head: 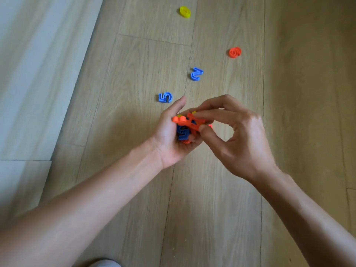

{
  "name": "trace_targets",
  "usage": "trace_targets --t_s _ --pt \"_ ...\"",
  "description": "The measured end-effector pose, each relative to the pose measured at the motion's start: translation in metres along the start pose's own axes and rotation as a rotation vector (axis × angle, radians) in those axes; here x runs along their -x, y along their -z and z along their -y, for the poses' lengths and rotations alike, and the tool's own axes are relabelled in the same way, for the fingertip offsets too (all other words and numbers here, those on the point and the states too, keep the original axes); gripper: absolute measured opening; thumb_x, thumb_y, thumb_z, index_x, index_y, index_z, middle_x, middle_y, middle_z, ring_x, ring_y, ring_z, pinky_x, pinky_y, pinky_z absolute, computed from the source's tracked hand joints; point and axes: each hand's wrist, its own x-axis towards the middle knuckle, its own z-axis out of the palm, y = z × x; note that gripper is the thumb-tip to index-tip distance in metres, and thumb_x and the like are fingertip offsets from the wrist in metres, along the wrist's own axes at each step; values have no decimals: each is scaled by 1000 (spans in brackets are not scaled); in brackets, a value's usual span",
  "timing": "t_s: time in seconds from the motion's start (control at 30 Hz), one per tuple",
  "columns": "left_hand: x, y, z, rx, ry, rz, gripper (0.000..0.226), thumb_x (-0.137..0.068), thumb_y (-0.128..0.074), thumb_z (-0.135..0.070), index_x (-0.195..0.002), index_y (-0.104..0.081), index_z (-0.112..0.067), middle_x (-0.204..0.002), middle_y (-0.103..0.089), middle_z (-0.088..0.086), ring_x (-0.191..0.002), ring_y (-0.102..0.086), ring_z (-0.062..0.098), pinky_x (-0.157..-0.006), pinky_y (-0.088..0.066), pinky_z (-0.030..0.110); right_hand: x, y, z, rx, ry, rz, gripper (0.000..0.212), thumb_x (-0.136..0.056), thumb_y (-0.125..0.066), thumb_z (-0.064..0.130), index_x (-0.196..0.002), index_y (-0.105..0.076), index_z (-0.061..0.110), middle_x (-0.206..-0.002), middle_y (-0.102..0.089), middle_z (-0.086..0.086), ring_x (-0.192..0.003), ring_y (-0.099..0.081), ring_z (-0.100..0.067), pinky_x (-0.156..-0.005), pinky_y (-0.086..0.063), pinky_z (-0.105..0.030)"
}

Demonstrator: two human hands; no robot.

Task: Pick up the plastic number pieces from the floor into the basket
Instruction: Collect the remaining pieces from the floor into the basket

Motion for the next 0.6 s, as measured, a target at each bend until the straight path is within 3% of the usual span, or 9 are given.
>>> trace_targets --t_s 0.1,0.23,0.37,0.43,0.5,0.6 --pt "-8 2 -16 36 -25 -20 46 -91 -48 -47 -77 -68 -8 -76 -62 10 -56 -55 16 -34 -33 16 -29 1 -10 -38 -45 -87 17 -86 -68 10 -97 -77 17 -100 -67 2 -93 -64 -8 -80 -45 -16" --pt "-22 3 -45 90 -55 -16 47 -88 -49 -47 -78 -67 -5 -76 -63 13 -57 -57 18 -35 -31 16 -117 -3 -38 39 -80 -139 20 -84 -68 14 -103 -73 17 -100 -66 1 -88 -63 -9 -77 -48 -22" --pt "-34 3 -74 141 -78 6 50 -88 -48 -48 -77 -71 -5 -76 -64 13 -57 -57 17 -36 -34 16 -230 -23 -78 249 -94 -44 42 -82 -68 17 -123 -62 15 -116 -60 -8 -101 -61 -22 -82 -44 -25" --pt "-39 2 -86 160 -84 -6 52 -90 -46 -48 -78 -71 -4 -76 -64 13 -56 -56 18 -36 -35 15 -275 -36 -95 351 -97 24 49 -82 -68 18 -129 -58 14 -125 -55 -13 -113 -55 -30 -90 -46 -34" --pt "-40 2 -96 174 -96 -19 53 -92 -44 -49 -82 -69 -4 -75 -64 15 -55 -56 18 -37 -36 14 -306 -47 -105 451 -83 79 51 -82 -66 20 -132 -56 16 -129 -53 -15 -120 -51 -35 -94 -46 -39" --pt "-37 3 -108 182 -102 -27 55 -92 -43 -51 -82 -68 -3 -77 -63 16 -58 -55 20 -39 -38 15 -326 -59 -112 557 -47 101 40 -86 -62 22 -126 -61 19 -126 -56 -14 -115 -53 -35 -86 -44 -37"
